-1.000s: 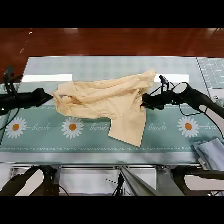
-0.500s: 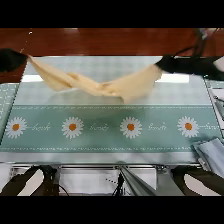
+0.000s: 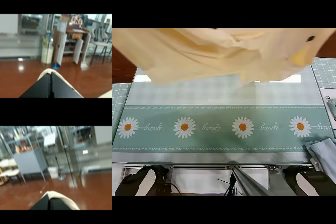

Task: Fold the shirts.

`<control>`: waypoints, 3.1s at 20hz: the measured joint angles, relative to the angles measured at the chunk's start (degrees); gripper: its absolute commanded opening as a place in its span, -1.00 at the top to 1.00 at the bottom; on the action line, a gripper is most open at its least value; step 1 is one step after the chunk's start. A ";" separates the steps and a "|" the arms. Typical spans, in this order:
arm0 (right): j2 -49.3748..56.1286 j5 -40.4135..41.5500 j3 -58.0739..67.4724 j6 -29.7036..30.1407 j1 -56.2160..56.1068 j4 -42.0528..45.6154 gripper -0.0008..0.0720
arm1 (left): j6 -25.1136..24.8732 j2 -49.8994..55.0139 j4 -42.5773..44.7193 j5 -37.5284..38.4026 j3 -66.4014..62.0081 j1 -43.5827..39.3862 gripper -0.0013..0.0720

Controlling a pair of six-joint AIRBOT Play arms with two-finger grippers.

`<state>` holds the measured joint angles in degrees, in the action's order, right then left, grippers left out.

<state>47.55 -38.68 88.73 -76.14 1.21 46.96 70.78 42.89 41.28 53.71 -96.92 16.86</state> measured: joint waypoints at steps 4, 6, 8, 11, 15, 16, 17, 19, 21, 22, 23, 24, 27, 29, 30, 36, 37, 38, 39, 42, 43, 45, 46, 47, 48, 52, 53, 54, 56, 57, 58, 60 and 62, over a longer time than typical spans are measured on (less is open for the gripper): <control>-5.25 0.79 3.37 -3.93 0.11 2.80 0.93 | 4.85 -5.92 6.32 0.66 -3.85 0.00 0.91; -8.02 -0.39 4.17 -8.81 0.11 7.15 0.93 | 8.24 -8.63 10.51 3.50 -4.52 0.00 0.91; -10.86 -4.13 4.68 -13.55 0.11 11.98 0.93 | 11.19 -10.80 13.22 8.20 -4.90 0.00 0.91; -13.64 -13.62 4.94 -19.21 0.11 19.47 0.93 | 14.88 -12.50 15.41 17.44 -5.14 0.00 0.91; -13.70 -28.11 5.11 -22.56 0.11 24.68 0.93 | 17.46 -12.94 17.18 29.68 -5.22 0.00 0.91; -13.00 -30.88 5.14 -22.62 0.11 25.27 0.93 | 17.77 -12.81 18.05 32.04 -5.22 0.00 0.91; -12.02 -32.98 5.14 -22.62 0.11 25.79 0.93 | 18.01 -12.50 19.26 34.16 -5.01 0.00 0.91; -8.85 -36.50 5.14 -21.97 0.11 26.58 0.93 | 18.23 -11.41 21.88 37.05 -3.67 0.00 0.91; -4.13 -38.53 5.14 -20.11 0.11 26.69 0.93 | 18.38 -9.68 23.08 38.42 -0.52 -0.02 0.91; -1.42 -38.62 5.11 -19.23 0.11 26.80 0.93 | 18.38 -8.72 23.47 38.40 1.57 -0.07 0.91; 1.73 -38.23 5.11 -18.36 0.11 26.99 0.93 | 18.38 -7.61 23.71 38.05 4.22 -0.07 0.91; 5.05 -37.20 5.14 -17.59 0.11 26.91 0.93 | 18.38 -6.47 23.87 36.79 6.86 -0.07 0.91; 15.32 -33.38 5.11 -15.74 0.11 26.40 0.93 | 18.01 -1.51 21.70 30.21 15.06 -0.07 0.91; 22.43 -30.38 5.11 -14.10 0.11 25.22 0.93 | 16.83 3.17 18.73 24.63 19.37 -0.28 0.91; 25.64 -28.55 5.11 -13.46 0.11 24.52 0.93 | 16.11 5.95 17.51 21.86 20.85 -0.63 0.91; 41.33 -17.53 5.11 -12.39 0.09 21.33 0.93 | 12.50 25.68 13.90 9.88 24.39 -4.74 0.91; 42.93 -16.24 5.11 -12.87 0.11 21.00 0.93 | 12.13 28.46 13.66 8.57 24.52 -5.40 0.91; 44.52 -14.99 5.11 -13.60 0.11 20.72 0.93 | 11.91 31.30 13.53 7.65 24.65 -6.08 0.91; 45.88 -14.10 5.11 -14.36 0.11 20.65 0.93 | 11.65 33.73 13.46 7.10 24.76 -6.58 0.91; 49.33 -12.46 5.11 -17.90 0.50 20.46 0.93 | 11.08 39.78 13.29 6.40 24.87 -7.34 0.91; 50.14 -12.26 5.11 -18.71 0.68 20.46 0.93 | 10.99 41.09 13.35 6.34 24.92 -7.34 0.91; 51.15 -12.02 5.11 -19.54 1.11 20.55 0.93 | 10.84 42.56 14.36 6.27 24.92 -7.19 0.91; 51.41 -12.09 5.14 -19.54 1.42 20.59 0.93 | 10.80 43.08 15.06 6.34 24.92 -6.97 0.91; 51.63 -12.48 5.14 -19.45 1.68 20.68 0.82 | 10.75 43.41 15.52 6.43 24.94 -6.84 0.90; 51.82 -13.09 5.11 -19.06 1.95 20.72 0.45 | 10.69 43.67 15.78 6.62 24.94 -6.78 0.77; 51.89 -17.79 5.14 -15.28 2.45 19.78 -0.16 | 9.70 44.15 15.17 9.11 24.52 -6.62 -0.39; 51.39 -20.04 5.14 -13.42 2.56 19.63 -0.16 | 9.49 44.17 15.15 11.37 24.02 -6.36 -0.39; 50.60 -22.64 5.14 -11.28 2.78 19.69 -0.16 | 9.29 44.13 16.02 14.12 23.39 -5.86 -0.37; 48.48 -29.38 5.14 -7.10 3.61 23.78 -0.16 | 9.51 43.28 20.98 20.20 22.60 -4.33 -0.37; 47.21 -32.72 5.14 -6.05 4.46 26.82 -0.16 | 10.58 42.34 24.37 23.23 22.73 -3.34 -0.37; 46.16 -35.32 5.14 -5.92 5.49 29.64 -0.16 | 11.78 41.18 27.17 25.14 23.54 -2.32 -0.37; 44.70 -40.63 4.98 -5.97 8.24 33.88 -0.17 | 13.97 38.07 30.75 27.91 27.56 -0.37 -0.37; 43.91 -44.96 3.65 -5.95 11.39 35.63 -0.21 | 14.80 34.53 31.61 29.11 34.53 0.72 -0.38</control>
<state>91.46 -83.64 92.38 -82.08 12.60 82.59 85.58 77.43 72.88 82.83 -62.39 17.58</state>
